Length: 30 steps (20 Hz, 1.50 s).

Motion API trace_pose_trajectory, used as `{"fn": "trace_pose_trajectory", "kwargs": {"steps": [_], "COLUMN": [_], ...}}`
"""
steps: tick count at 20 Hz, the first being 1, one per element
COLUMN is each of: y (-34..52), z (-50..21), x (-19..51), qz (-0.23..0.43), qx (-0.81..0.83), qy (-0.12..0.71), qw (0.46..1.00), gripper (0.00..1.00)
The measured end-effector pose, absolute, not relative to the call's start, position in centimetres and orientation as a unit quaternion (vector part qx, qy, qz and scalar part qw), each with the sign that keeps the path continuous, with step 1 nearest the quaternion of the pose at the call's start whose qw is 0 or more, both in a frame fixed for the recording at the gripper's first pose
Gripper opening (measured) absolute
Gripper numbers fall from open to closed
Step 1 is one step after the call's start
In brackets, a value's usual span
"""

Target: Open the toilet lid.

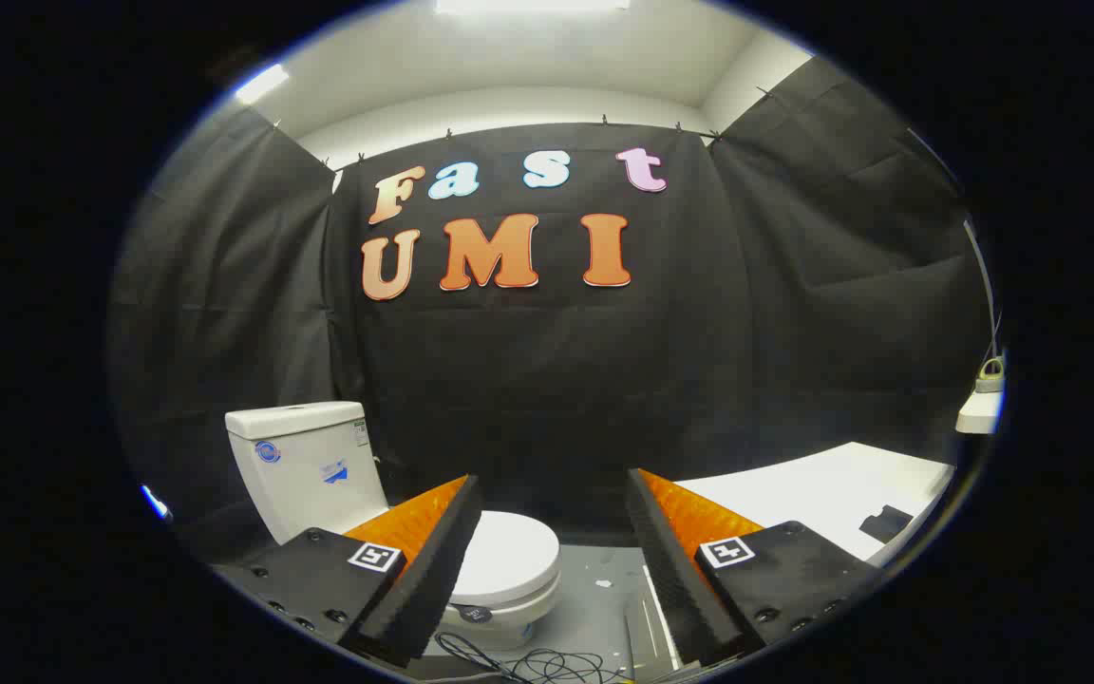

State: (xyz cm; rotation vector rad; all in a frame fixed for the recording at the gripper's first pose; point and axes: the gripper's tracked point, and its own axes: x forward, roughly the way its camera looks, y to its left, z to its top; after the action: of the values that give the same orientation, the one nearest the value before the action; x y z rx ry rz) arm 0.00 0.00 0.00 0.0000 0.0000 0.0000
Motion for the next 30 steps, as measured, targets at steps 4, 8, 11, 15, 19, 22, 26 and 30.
{"fn": "trace_pose_trajectory", "kwargs": {"steps": [4,8,11,15,19,22,26,30], "y": [0.06,0.09,0.05,0.11,0.14,0.1,-0.01,0.15], "z": [-0.22,-0.13,-0.17,-0.24,-0.14,-0.11,-0.16,-0.12], "x": [0.12,0.08,0.13,0.08,0.03,0.18,0.12,0.07], "qz": [0.002,0.002,0.002,0.002,0.002,0.001,0.0,0.0], "qx": [0.001,0.0,0.002,0.0,-0.001,-0.001,0.0,-0.002], "qy": [0.001,0.0,0.0,0.0,-0.001,-0.002,-0.002,-0.003], "qw": [1.0,1.0,1.0,1.0,1.0,1.0,1.0,1.0], "gripper": [0.98,0.98,0.99,0.98,0.98,0.98,0.99,0.98]}}
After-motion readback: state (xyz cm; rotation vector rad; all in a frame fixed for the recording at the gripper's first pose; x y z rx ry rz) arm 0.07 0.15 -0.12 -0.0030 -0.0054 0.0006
